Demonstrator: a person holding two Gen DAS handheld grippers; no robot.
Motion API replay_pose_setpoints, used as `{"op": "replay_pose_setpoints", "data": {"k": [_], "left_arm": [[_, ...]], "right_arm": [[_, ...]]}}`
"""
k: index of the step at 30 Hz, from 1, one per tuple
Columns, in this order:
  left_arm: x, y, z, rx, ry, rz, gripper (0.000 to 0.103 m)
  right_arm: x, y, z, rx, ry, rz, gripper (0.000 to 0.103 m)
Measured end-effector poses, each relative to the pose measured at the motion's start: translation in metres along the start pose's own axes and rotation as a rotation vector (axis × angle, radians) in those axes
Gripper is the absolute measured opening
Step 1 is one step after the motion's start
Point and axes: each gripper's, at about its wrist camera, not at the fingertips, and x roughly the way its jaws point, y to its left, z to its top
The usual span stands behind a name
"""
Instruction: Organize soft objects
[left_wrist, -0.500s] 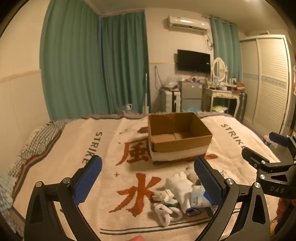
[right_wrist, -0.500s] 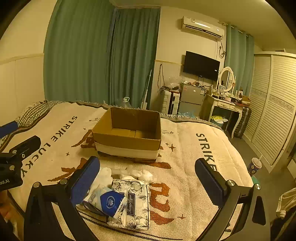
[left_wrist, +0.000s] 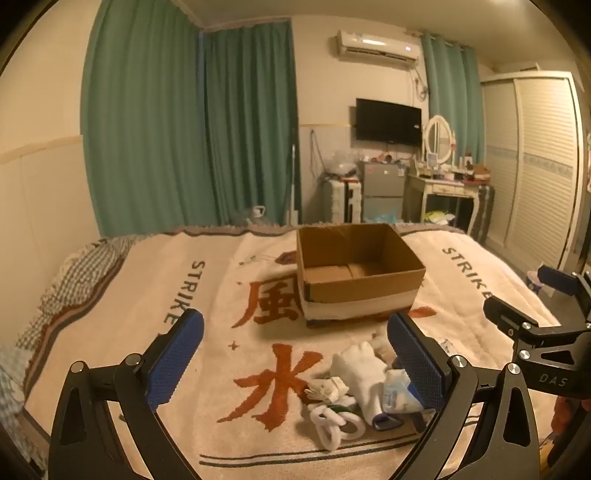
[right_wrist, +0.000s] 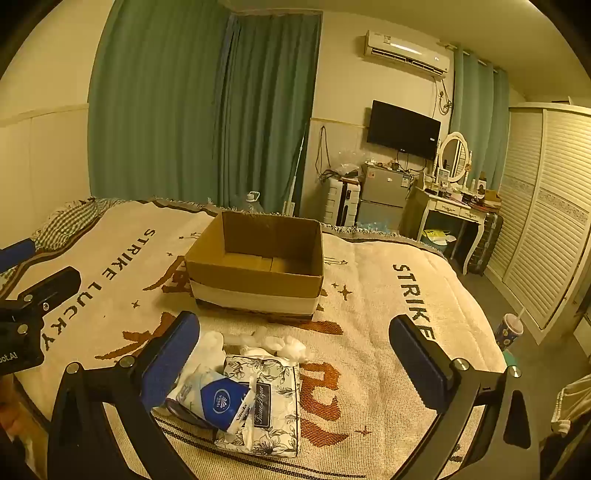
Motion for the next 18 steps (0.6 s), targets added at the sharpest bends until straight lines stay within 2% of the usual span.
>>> {"op": "replay_pose_setpoints", "data": {"k": [18], "left_arm": [[0.0005,0.002,0.0012,-0.001,-0.003,0.003,0.102]], "right_arm": [[0.0,-0.0041,-0.0015,0.006,0.001,0.0,0.103]]}}
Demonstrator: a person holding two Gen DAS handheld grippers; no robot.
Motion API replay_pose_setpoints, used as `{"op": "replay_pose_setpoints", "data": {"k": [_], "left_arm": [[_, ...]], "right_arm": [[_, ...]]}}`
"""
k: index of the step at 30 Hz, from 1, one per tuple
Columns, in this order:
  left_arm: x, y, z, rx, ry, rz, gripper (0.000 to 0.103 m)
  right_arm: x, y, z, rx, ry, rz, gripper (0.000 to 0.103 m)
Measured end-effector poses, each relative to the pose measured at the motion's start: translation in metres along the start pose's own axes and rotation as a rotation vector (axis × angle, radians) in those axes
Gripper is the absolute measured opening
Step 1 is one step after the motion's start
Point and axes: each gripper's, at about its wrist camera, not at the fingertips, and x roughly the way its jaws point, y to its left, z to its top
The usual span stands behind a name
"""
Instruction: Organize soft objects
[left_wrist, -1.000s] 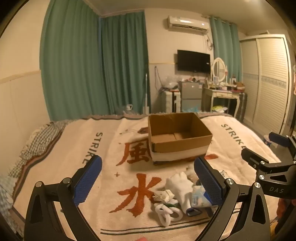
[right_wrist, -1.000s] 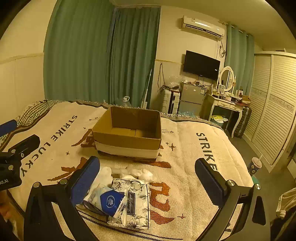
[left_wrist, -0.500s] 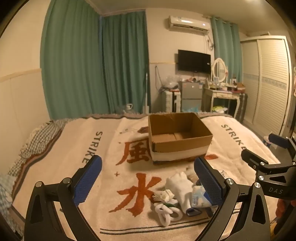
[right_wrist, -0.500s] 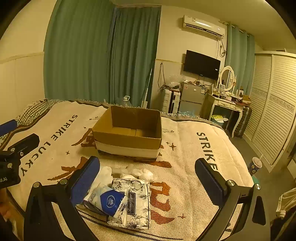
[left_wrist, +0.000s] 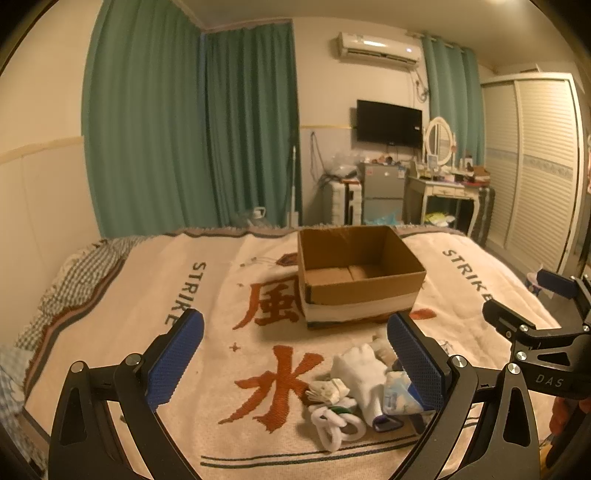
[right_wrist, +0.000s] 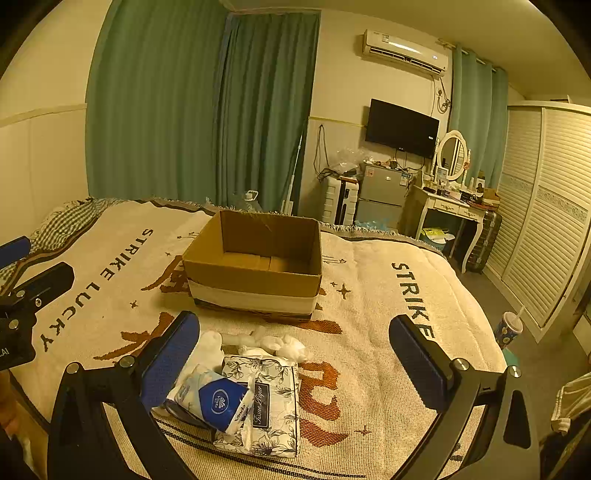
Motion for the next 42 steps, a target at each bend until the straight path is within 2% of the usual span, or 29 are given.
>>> {"op": "replay_pose_setpoints", "data": {"k": [42], "left_arm": [[0.0009,-0.0023,-0.0028,0.005,0.007,0.002,0.102]], "right_arm": [[0.0019,-0.0019,-0.0016,0.0,0.002,-0.003,0.103]]}}
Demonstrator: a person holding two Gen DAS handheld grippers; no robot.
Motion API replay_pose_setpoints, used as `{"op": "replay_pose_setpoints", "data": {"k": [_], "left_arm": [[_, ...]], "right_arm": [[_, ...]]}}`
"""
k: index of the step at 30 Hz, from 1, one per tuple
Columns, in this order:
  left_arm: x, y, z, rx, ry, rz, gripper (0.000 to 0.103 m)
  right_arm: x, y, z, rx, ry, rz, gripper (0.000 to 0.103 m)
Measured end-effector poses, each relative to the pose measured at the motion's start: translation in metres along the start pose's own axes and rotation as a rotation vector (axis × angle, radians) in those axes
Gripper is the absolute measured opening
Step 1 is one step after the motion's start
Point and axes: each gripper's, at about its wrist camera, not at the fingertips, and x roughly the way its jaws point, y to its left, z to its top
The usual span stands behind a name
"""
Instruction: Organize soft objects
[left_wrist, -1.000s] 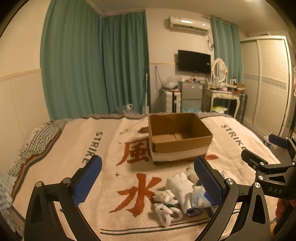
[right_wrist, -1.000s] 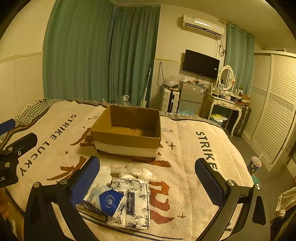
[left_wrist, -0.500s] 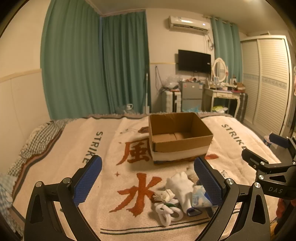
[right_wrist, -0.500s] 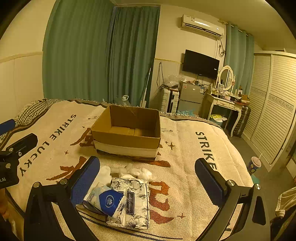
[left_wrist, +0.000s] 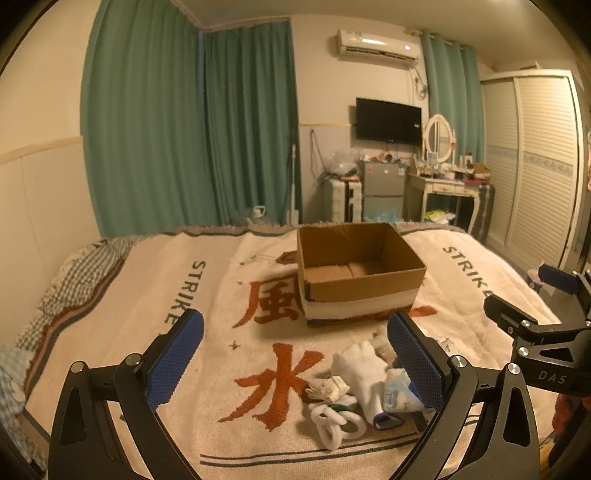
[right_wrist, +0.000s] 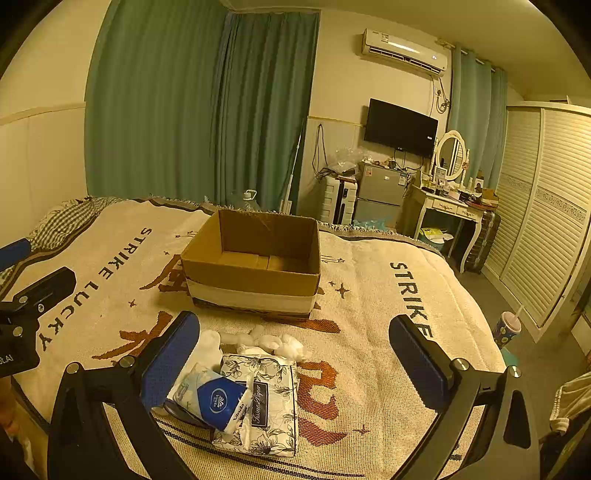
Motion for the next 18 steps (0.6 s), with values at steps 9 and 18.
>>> {"op": "replay_pose_setpoints", "data": {"k": [9,18], "left_arm": [[-0.0009,0.0001,0.0016,0.0,-0.003,-0.004,0.102],[-0.0024,0.0012,0.0032,-0.005,-0.014,-0.005,0.102]], "right_arm": [[0.0004,-0.0006,-0.0002,-0.001,-0.001,0.0,0.103],[0.0014,-0.0023,0.0004,-0.003,-0.001,0.002,0.103]]}}
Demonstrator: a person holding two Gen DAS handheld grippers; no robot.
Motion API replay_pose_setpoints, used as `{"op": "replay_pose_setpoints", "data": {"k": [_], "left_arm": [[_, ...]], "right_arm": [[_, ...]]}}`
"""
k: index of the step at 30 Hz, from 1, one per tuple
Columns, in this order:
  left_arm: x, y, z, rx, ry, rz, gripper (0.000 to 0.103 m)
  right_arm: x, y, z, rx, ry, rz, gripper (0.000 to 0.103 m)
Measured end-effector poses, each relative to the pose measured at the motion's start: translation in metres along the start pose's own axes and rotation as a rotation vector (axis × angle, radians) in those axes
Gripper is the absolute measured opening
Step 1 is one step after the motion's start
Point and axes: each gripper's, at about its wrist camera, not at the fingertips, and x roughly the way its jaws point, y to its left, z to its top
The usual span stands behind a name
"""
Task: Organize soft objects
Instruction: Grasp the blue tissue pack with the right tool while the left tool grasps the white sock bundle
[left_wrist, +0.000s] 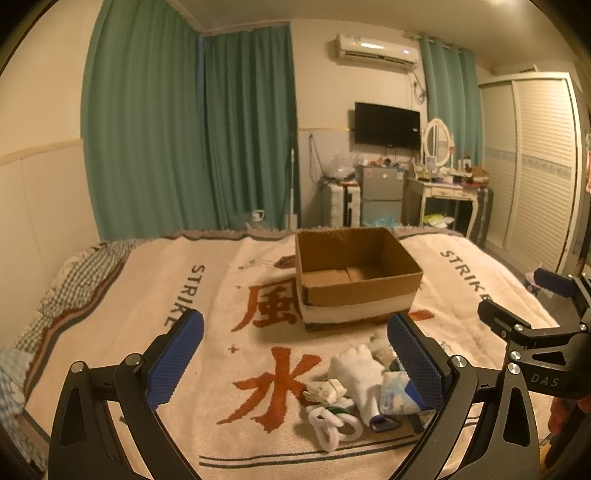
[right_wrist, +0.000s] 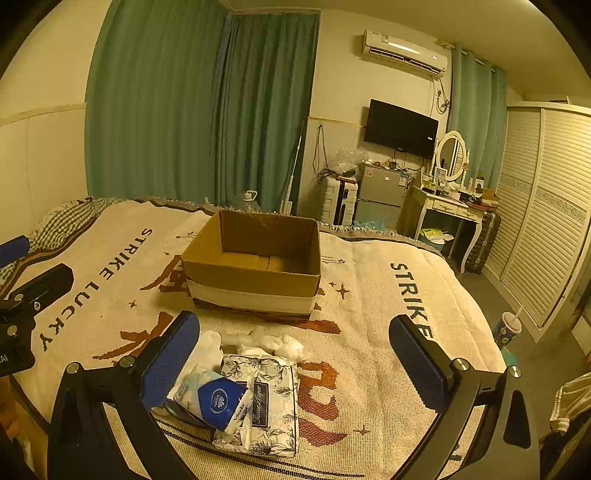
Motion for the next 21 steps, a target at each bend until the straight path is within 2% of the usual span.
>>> {"op": "replay_pose_setpoints", "data": {"k": [3,8,16,21], "left_arm": [[0.0,0.003,0.002,0.003,0.006,0.006,0.102],[0.009,0.015,-0.006,-0.006,0.038,0.041,0.102],[0.05,0.024,-0.047,-0.027,0.193,0.046,0.102],[0.067,0.024,-0.066,-0.013,0.258,0.042,0.102]], "right_arm": [[0.0,0.0,-0.002,-0.002,-0.004,-0.007,0.103],[0.011,0.005,-0.011,-0.026,0.055,-0.012,0.103],[0.047,0.04,-0.043,-0.119,0.215,0.072,0.103],[0.066,0.062,-0.059,-0.177,0.27,0.124,0.103]]}}
